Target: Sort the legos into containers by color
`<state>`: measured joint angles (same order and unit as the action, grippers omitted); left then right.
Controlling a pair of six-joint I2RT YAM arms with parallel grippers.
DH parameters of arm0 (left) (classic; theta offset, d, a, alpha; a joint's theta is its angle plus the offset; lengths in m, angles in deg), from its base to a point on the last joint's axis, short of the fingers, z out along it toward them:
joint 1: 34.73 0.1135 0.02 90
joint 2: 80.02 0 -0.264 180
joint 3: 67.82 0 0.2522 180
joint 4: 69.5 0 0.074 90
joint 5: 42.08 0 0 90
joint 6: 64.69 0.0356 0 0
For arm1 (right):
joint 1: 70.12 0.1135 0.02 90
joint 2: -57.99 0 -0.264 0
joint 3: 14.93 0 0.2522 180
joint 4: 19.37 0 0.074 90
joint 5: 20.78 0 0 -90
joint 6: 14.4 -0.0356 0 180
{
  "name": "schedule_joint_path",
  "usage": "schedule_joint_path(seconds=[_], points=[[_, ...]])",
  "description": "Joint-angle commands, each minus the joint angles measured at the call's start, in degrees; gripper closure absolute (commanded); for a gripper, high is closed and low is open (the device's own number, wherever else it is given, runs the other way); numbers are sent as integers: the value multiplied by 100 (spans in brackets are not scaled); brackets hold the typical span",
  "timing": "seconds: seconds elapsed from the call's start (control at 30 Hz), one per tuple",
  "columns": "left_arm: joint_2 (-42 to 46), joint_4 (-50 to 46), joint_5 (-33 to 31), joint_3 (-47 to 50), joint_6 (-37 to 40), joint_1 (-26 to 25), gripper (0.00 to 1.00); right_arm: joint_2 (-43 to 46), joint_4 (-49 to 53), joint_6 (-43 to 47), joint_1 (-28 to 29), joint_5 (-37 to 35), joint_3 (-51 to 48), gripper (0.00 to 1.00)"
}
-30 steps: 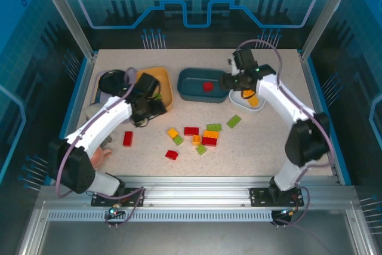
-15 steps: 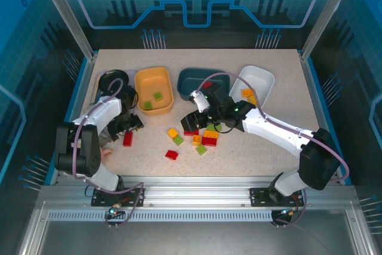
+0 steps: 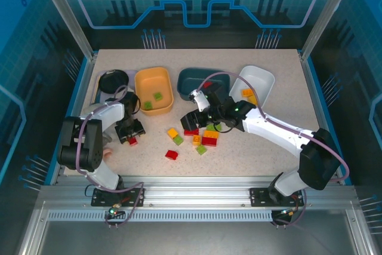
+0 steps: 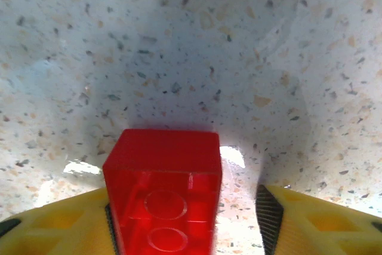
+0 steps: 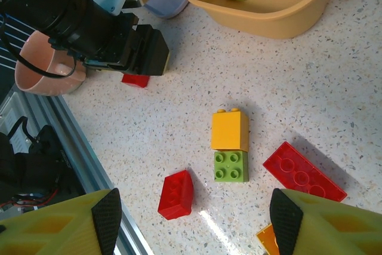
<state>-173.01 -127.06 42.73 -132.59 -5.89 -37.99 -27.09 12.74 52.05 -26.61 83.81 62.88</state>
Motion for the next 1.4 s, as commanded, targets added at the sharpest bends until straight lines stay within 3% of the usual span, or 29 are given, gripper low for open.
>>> schedule_joint_path(seconds=[0.0, 0.1, 0.2, 0.3, 0.5, 0.67, 1.07, 1.2, 1.37], points=[[152, 154, 350, 65, -69, -122, 47, 26, -53, -79, 20, 18, 2, 31], [8, 99, 323, 46, -168, -227, 52, 1, -33, -99, 2, 5, -7, 31], [-82, 80, 241, 72, -268, -260, 64, 37, -33, -107, -19, -3, 9, 31], [319, -40, 98, 11, -371, -393, 67, 203, 35, -89, -84, -211, 15, 31], [1002, -763, 178, -1319, -779, -1338, 69, 996, -369, -959, -785, -905, -450, 31], [-79, -739, 420, -2962, -833, -1928, 66, 1365, -960, -1842, -1425, -1109, -926, 31], [-3989, -1477, 474, -7792, -282, -2086, 66, 1774, -338, -2136, -1881, -1308, -1198, 31], [-4689, -1557, 625, -8507, -271, -2084, 58, 1941, 19, -2046, -1916, -1394, -1268, 31], [-4838, -1481, 887, -8681, -308, -2092, 39, 2154, 690, -1850, -1946, -1591, -1306, 31]])
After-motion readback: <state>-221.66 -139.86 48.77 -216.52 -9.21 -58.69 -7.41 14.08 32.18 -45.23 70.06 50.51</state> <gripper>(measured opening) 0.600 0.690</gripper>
